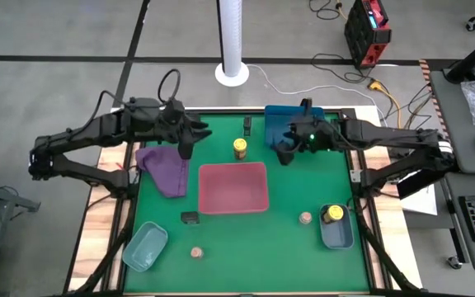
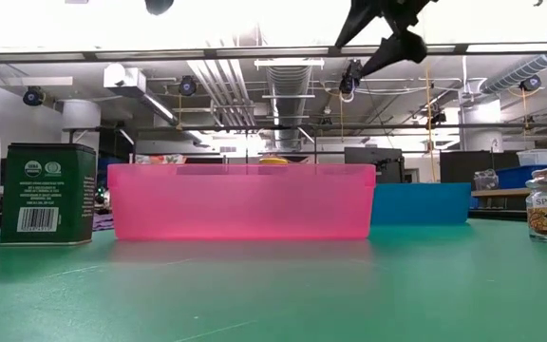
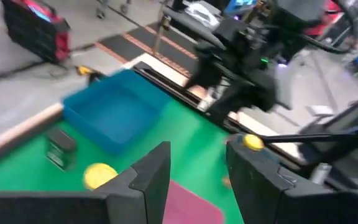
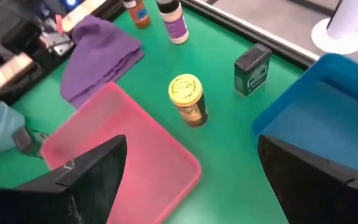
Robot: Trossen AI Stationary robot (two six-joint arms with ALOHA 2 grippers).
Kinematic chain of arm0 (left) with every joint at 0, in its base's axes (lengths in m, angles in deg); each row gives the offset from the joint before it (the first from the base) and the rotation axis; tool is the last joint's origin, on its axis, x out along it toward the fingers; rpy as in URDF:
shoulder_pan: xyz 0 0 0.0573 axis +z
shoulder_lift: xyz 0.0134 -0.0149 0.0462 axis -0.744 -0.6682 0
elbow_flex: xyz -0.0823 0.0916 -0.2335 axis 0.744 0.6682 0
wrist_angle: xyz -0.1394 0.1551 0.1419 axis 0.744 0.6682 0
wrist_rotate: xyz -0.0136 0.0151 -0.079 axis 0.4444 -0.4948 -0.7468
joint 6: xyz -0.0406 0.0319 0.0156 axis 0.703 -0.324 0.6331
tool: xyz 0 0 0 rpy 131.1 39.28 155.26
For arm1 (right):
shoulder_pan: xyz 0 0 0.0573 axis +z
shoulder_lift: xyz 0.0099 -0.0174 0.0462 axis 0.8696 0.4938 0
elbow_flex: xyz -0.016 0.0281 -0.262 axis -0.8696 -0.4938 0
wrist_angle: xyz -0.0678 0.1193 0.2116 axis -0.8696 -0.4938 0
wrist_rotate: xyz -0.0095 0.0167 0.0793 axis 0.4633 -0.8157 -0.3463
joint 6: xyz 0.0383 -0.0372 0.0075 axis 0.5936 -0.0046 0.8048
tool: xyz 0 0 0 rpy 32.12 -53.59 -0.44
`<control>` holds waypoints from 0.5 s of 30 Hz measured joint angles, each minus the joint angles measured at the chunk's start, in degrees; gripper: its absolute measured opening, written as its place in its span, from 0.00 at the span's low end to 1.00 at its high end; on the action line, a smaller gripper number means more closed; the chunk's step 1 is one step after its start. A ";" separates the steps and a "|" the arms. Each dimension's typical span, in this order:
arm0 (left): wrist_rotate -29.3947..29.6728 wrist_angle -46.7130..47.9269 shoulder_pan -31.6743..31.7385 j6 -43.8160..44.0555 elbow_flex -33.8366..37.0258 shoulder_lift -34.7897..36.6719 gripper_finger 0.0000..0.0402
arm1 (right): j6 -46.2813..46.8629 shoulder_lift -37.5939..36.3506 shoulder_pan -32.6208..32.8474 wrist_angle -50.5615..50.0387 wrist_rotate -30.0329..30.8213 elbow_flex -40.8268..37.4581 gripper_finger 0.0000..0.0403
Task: Sort spices by type
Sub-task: Put the bottom black seasoning can into the pink bin
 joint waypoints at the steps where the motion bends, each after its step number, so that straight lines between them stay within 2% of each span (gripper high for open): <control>1: -0.01 0.01 -1.32 1.71 0.00 0.06 0.35 | -1.54 0.00 -0.66 0.04 -0.39 0.00 0.87; 4: -0.04 1.32 -6.43 6.84 0.00 0.01 0.35 | -5.30 0.00 -2.43 0.26 -0.53 0.00 0.87; 11: -0.07 4.60 -20.09 24.68 0.00 -0.05 0.35 | -7.73 1.56 -5.71 2.20 -0.60 -0.02 0.87; 15: -0.10 7.40 -24.01 34.04 0.00 -0.12 0.35 | -10.23 2.73 -7.09 4.22 -4.60 -0.02 0.87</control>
